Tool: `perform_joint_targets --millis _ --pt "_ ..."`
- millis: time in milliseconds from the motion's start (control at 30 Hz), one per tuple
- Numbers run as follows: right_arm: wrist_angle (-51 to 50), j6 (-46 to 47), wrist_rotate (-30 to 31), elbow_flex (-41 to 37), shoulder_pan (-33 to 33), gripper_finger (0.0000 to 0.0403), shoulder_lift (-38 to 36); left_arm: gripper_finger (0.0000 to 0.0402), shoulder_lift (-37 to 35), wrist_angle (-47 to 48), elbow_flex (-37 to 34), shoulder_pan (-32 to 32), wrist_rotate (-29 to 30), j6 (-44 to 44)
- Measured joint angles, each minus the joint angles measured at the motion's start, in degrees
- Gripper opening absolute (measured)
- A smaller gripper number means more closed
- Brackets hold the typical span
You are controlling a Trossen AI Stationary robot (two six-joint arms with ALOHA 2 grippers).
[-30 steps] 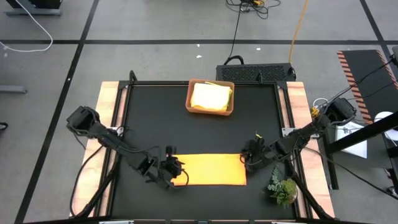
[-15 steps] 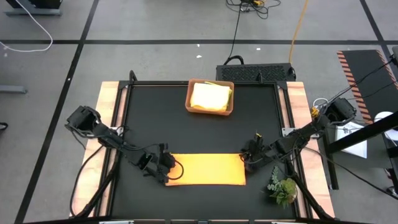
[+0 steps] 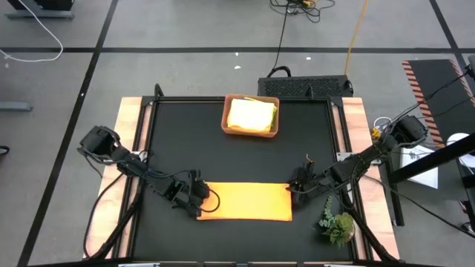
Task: Fold microfiber towels
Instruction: Fold the orange microfiber towel
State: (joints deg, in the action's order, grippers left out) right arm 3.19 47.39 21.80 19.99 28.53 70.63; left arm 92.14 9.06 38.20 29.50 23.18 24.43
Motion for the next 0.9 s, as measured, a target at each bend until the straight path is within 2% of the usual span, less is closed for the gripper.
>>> perform_joint_targets --millis 200,433,633,767,900 --pt "-0.4 2.5 -2.5 0.0 -0.1 0.0134 0.0 0.0108 0.2 0.1 4.0 0.1 -4.7 -3.5" --pt "-2.9 5.7 -2.2 0.1 -0.4 0.0134 0.0 0.0108 0.2 -0.5 7.7 -0.3 -3.8 -9.5" --pt "-0.7 0.7 -2.2 0.1 -0.4 0.013 0.0 0.0108 0.2 -6.7 8.0 -2.7 -2.7 -15.4" --pt "0.5 -2.8 -1.2 0.1 -0.5 0.0097 0.0 0.0108 0.1 -12.8 8.0 -5.3 -3.6 -21.5" --pt "5.2 -6.7 -0.9 0.1 -0.6 0.0037 0.0 0.0108 0.1 -18.5 8.0 -9.6 -10.0 -24.2"
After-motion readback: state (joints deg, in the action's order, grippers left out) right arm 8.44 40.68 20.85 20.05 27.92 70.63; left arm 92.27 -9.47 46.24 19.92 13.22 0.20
